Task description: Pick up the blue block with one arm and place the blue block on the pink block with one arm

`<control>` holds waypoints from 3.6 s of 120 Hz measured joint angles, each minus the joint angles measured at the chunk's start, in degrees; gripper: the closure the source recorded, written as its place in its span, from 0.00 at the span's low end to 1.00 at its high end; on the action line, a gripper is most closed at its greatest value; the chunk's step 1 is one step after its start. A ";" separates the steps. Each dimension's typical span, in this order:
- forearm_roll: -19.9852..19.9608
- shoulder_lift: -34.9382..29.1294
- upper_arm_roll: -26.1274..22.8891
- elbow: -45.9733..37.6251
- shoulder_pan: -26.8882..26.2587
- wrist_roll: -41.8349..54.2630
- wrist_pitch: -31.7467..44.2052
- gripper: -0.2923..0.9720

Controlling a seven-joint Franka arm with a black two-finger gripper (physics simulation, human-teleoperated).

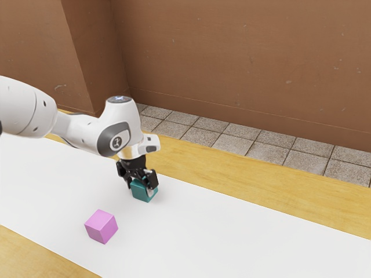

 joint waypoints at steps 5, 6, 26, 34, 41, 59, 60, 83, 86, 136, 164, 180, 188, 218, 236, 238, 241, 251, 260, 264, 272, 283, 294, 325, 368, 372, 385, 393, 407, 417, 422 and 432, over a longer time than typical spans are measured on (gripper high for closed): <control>0.12 0.01 -0.05 0.14 -0.01 -0.25 -0.04 0.30; 0.14 0.01 -0.05 0.18 -0.01 -0.28 -0.04 0.31; 0.34 -0.06 -0.09 0.70 -0.01 -0.90 -0.20 0.40; 0.42 -0.12 -0.09 0.75 -0.01 -1.07 -0.29 0.44; 0.51 -0.27 -0.09 0.76 -0.01 -1.24 -0.36 0.46; 0.75 -1.52 -0.16 0.62 -0.01 -1.78 -0.76 0.48; 0.75 -1.73 -0.16 0.57 0.00 -1.82 -0.82 0.49; -0.15 -15.28 -0.54 -8.83 0.38 -2.47 -2.43 0.48; -0.65 -17.84 -0.67 -11.00 0.50 -2.49 -2.55 0.48; -13.21 -38.89 1.27 -30.82 0.81 1.17 -3.23 0.47; -15.85 -38.95 4.46 -33.08 0.08 7.50 -3.03 0.46; -14.17 -38.95 5.64 -34.02 -0.44 11.38 -2.98 0.46; -13.76 -39.06 5.74 -34.35 -0.71 13.07 -2.92 0.46; -14.29 -38.83 5.78 -34.24 -1.17 17.66 -2.62 0.47; -15.25 -38.09 5.72 -34.00 -1.09 18.68 -1.80 0.48; -15.29 -38.01 5.71 -33.97 -1.06 18.70 -1.71 0.48; -15.32 -37.93 5.67 -33.93 -1.06 18.64 -1.57 0.48; -15.23 -37.88 5.16 -33.88 -1.07 17.89 -1.17 0.48; -15.10 -37.88 4.85 -33.87 -0.97 16.91 -0.85 0.48; -15.05 -37.88 4.80 -33.87 -0.74 16.41 -0.73 0.48; -14.92 -37.92 4.70 -33.93 -0.52 15.31 -0.47 0.48; -13.35 -38.09 3.85 -33.95 -0.40 13.37 -0.19 0.48; -12.24 -38.18 3.58 -34.06 -0.39 11.49 -0.02 0.49; -11.38 -40.75 3.39 -36.69 -0.38 6.61 0.22 0.49; -11.11 -38.70 3.35 -35.75 -0.52 2.35 1.49 0.49; -11.10 -38.65 3.35 -35.61 -0.57 2.18 1.60 0.49; -11.10 -38.67 3.42 -35.48 -0.49 1.86 1.84 0.49; -11.14 -38.78 3.42 -35.61 -0.59 2.17 1.94 0.49; -11.42 -38.93 3.49 -35.91 -0.78 3.81 2.05 0.48; -11.61 -39.01 3.54 -36.04 -0.81 5.19 2.10 0.48; -11.68 -39.02 3.57 -36.10 -0.81 5.84 2.12 0.48; -11.77 -39.03 3.60 -36.14 -0.86 7.02 2.14 0.48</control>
